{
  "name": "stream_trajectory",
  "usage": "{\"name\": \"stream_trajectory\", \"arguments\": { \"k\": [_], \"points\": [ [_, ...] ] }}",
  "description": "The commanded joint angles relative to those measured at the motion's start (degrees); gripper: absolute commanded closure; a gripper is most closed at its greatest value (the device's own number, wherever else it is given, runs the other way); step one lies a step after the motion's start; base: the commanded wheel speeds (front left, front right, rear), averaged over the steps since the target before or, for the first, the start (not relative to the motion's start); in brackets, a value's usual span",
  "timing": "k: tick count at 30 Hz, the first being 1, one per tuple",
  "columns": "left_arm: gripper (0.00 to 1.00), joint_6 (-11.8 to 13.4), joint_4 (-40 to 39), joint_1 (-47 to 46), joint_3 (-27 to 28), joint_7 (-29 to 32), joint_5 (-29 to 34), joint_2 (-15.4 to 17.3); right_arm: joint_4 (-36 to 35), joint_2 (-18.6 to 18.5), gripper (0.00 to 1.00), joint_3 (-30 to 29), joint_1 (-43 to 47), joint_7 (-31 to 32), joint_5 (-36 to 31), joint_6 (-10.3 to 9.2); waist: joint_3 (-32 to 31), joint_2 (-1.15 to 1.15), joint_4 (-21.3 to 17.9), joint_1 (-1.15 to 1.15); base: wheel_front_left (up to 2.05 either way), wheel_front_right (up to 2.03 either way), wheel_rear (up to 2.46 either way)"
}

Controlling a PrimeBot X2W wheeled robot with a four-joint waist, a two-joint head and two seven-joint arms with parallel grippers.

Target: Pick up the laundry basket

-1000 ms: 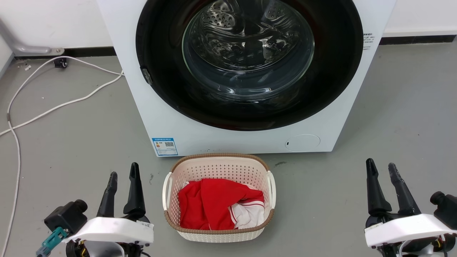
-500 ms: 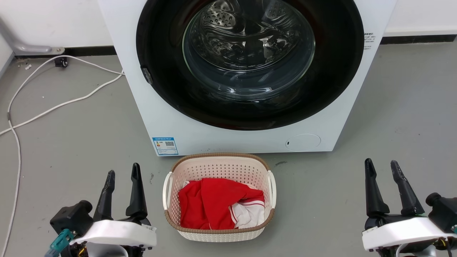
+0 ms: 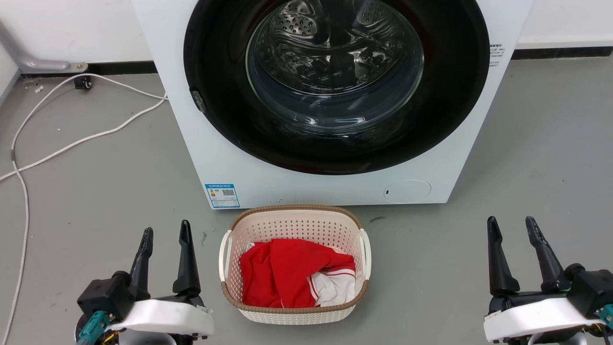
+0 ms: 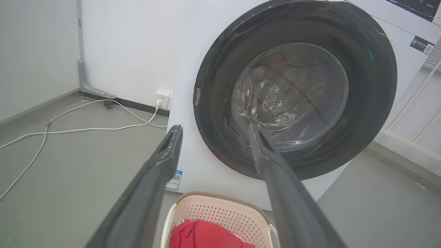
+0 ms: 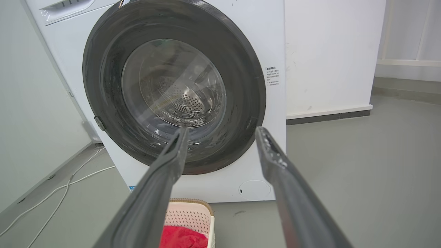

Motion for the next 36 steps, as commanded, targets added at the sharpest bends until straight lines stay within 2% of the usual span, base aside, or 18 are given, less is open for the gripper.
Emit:
{"name": "stream_trajectory", "arguments": {
  "k": [1,30,36],
  "points": [
    [0.00,0.14,-0.56,0.30,-0.10,-0.36,1.06,0.19,-0.60,-0.19,0.00,0.02,0.19,-0.53,-0.81,0.00,0.00,0.00,0.01,0.00,0.00,0.00,0.00],
    [0.00,2.64,-0.53,1.91,-1.04,-3.54,13.93,0.23,-1.70,-0.21,0.00,0.26,2.00,-3.63,-12.48,-0.01,-0.35,0.00,0.17,0.00,0.00,0.00,0.00],
    [0.00,2.63,-0.43,2.08,-0.80,-3.45,13.79,0.23,-1.24,-0.21,0.00,0.31,1.97,-3.55,-12.03,-0.01,-0.44,0.00,0.14,0.00,0.00,0.00,0.00]
  ]
}}
